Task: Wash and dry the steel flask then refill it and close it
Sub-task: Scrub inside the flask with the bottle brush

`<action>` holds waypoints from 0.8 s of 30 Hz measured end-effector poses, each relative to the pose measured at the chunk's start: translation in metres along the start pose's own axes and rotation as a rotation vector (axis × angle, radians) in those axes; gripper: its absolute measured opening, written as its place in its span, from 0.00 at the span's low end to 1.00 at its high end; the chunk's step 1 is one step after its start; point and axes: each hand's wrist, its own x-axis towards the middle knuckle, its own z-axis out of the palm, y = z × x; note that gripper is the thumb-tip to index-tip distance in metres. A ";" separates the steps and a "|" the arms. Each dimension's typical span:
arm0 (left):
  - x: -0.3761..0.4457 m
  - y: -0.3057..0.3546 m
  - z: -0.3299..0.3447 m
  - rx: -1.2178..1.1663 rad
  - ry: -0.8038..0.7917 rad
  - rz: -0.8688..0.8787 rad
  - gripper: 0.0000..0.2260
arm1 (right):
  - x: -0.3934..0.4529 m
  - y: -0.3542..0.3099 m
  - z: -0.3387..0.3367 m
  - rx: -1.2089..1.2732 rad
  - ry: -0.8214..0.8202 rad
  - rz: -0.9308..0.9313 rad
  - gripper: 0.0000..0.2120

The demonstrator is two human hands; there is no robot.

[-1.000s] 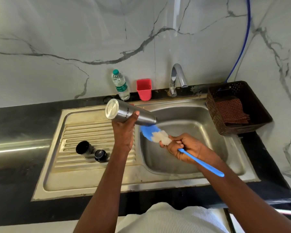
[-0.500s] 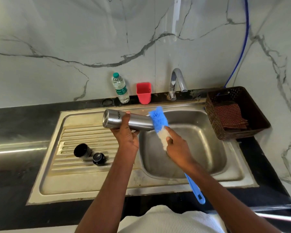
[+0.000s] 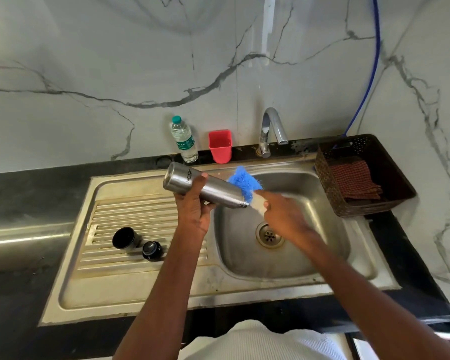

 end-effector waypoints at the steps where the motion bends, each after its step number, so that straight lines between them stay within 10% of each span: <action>1: 0.002 0.002 -0.003 0.027 -0.034 -0.011 0.23 | 0.009 0.005 -0.007 0.049 -0.049 0.017 0.25; 7: 0.012 0.021 -0.021 -0.093 -0.065 -0.168 0.44 | 0.027 0.057 -0.038 0.984 -0.647 0.362 0.22; 15: 0.007 0.010 -0.010 -0.486 0.039 -0.111 0.56 | -0.002 0.050 0.023 1.891 -1.002 0.469 0.43; 20: 0.000 -0.001 -0.006 -0.239 0.072 0.069 0.31 | 0.005 0.019 0.033 2.027 -0.860 0.757 0.23; 24: 0.000 -0.004 -0.008 -0.082 -0.076 0.165 0.33 | 0.004 0.006 0.027 1.984 -0.722 0.835 0.20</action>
